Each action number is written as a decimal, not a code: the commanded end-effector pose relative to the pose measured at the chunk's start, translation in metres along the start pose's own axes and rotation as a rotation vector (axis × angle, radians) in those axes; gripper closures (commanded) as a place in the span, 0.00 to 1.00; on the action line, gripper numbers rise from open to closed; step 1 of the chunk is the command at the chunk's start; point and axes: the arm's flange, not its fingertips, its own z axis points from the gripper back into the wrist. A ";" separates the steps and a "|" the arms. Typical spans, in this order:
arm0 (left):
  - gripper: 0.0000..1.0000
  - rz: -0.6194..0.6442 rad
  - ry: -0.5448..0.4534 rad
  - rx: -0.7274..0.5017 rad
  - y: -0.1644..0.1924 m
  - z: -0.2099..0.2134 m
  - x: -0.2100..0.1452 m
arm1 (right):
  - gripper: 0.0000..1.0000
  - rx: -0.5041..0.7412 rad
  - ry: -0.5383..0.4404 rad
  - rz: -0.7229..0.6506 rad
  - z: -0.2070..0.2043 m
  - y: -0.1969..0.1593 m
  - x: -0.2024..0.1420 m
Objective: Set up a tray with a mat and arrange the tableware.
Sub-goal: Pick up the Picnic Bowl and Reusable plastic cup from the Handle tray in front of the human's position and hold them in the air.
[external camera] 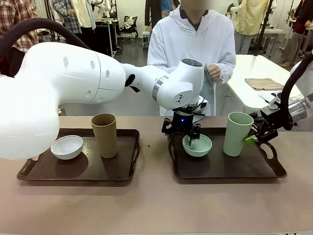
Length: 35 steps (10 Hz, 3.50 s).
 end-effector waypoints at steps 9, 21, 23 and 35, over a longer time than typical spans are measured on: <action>0.00 0.012 0.019 -0.034 -0.022 0.020 0.005 | 0.00 0.053 -0.094 -0.005 -0.033 -0.024 -0.011; 1.00 0.030 0.044 -0.038 -0.028 0.017 0.004 | 1.00 0.071 -0.129 0.050 -0.031 -0.021 -0.016; 1.00 0.032 0.048 -0.041 -0.028 0.018 0.004 | 0.76 0.073 -0.132 0.052 -0.030 -0.021 -0.017; 1.00 0.014 -0.161 -0.106 -0.020 0.220 -0.057 | 0.75 -0.129 0.007 0.144 0.098 0.092 0.183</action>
